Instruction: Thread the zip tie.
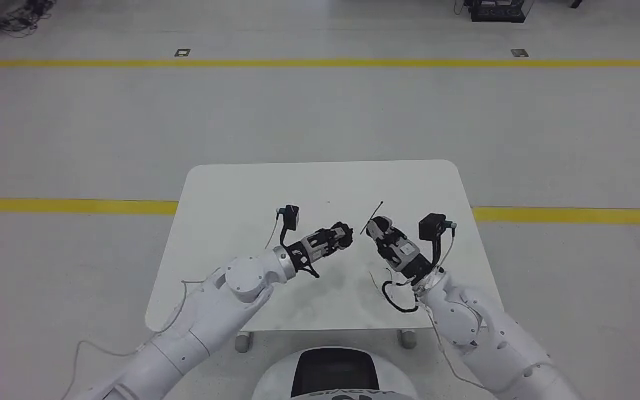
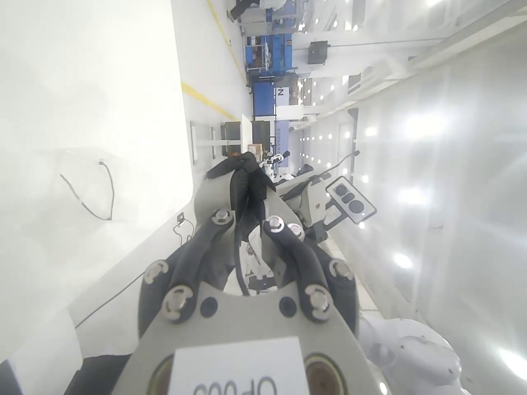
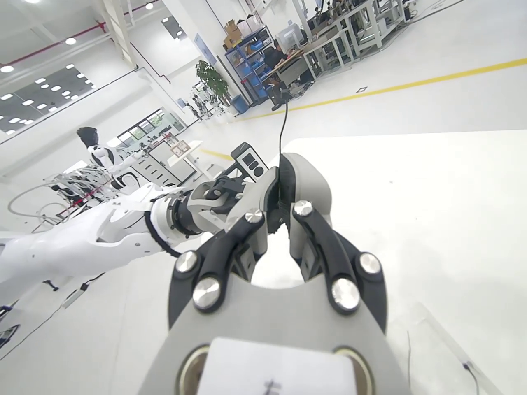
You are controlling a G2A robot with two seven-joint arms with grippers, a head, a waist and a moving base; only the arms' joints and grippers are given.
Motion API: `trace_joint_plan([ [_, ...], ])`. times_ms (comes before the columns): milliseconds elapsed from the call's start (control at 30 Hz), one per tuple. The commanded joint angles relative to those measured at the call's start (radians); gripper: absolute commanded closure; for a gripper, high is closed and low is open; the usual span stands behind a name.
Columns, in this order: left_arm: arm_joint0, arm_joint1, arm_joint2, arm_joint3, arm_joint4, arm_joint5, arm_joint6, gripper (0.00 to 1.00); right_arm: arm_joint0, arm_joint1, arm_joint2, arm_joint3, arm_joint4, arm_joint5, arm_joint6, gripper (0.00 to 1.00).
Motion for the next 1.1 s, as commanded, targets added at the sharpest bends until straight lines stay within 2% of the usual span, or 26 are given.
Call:
trace_joint_plan([
  [0, 0.000, 0.000, 0.000, 0.000, 0.000, 0.000, 0.000, 1.00, 0.002, -0.003, -0.001, 0.004, 0.002, -0.003, 0.001, 1.00],
  [433, 0.000, 0.000, 0.000, 0.000, 0.000, 0.000, 0.000, 1.00, 0.060, -0.039, -0.039, 0.089, 0.001, -0.019, -0.026, 1.00],
  [1067, 0.000, 0.000, 0.000, 0.000, 0.000, 0.000, 0.000, 1.00, 0.081, -0.071, -0.045, 0.135, -0.011, -0.022, -0.032, 1.00],
])
